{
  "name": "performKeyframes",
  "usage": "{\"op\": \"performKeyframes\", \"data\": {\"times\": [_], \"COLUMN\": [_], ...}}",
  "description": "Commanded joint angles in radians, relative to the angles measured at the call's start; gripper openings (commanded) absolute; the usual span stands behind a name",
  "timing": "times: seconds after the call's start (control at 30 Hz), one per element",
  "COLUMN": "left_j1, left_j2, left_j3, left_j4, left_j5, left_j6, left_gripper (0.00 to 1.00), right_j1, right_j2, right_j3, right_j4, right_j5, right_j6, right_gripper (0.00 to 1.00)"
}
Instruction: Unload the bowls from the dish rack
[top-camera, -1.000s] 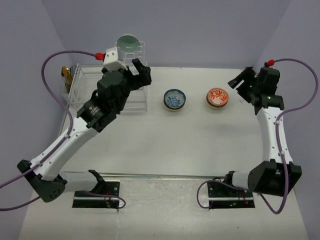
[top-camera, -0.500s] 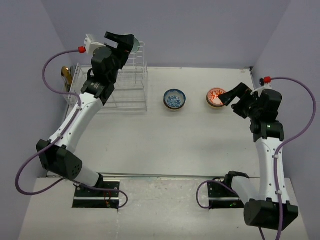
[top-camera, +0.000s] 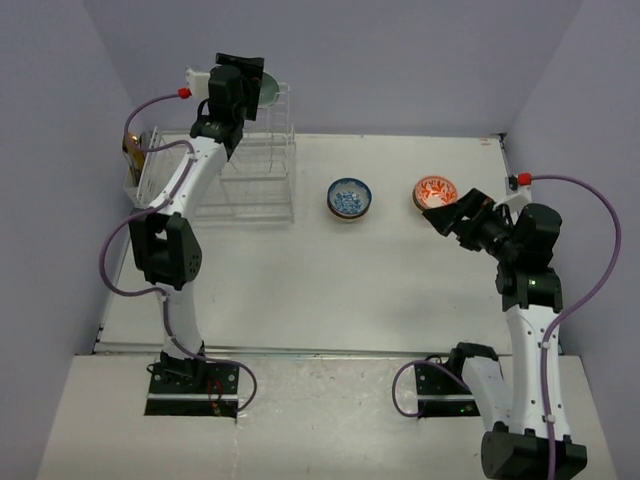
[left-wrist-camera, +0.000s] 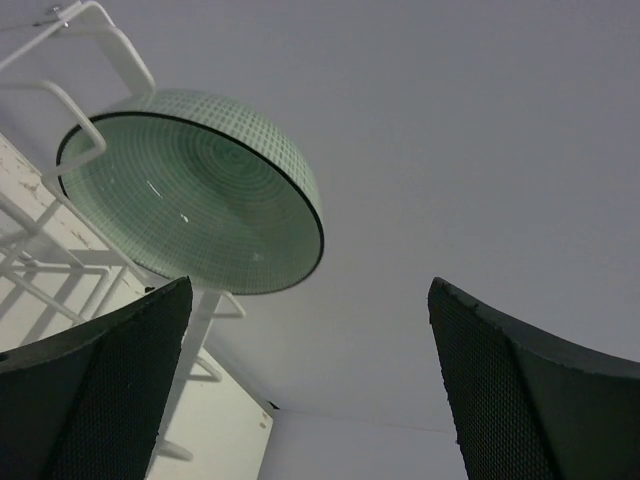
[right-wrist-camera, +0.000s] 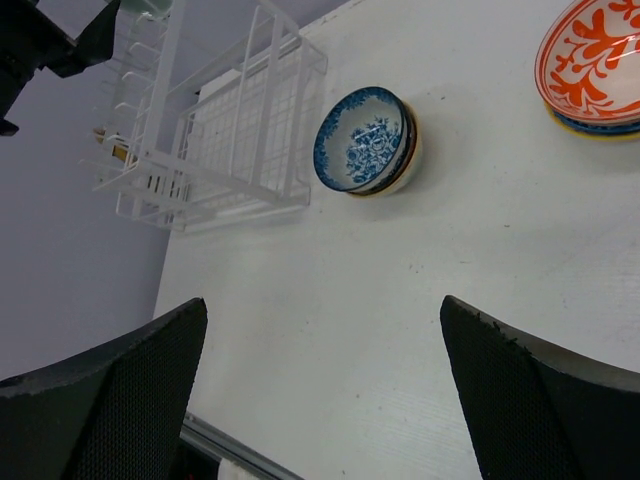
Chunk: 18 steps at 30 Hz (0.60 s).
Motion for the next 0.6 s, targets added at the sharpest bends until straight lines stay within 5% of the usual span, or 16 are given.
{"op": "performKeyframes", "data": {"times": [0.0,0.37,0.47,0.57], "left_j1": [0.017,0.036,0.037,0.037], "left_j2": [0.050,0.168,0.191,0.201], "left_j3": [0.115,0.204,0.223,0.213], "left_j4": [-0.025,0.064,0.064,0.085], "left_j5": [-0.006,-0.055,-0.053,-0.055], "left_j6": [-0.031,-0.009,-0.017,-0.017], "left_gripper": [1.00,0.98,0.90,0.67], "right_j1": [-0.003,-0.002,-0.002,-0.003], "right_j2": [-0.030,-0.050,-0.053,-0.062], "right_j3": [-0.021,-0.050,-0.056,-0.056], "right_j4": [0.053,0.090,0.098,0.101], "right_j5": [-0.058,-0.040,-0.043,-0.047], "right_j6": [-0.017,-0.008,-0.002,-0.002], "right_gripper": [0.99,0.99,0.99,0.99]}}
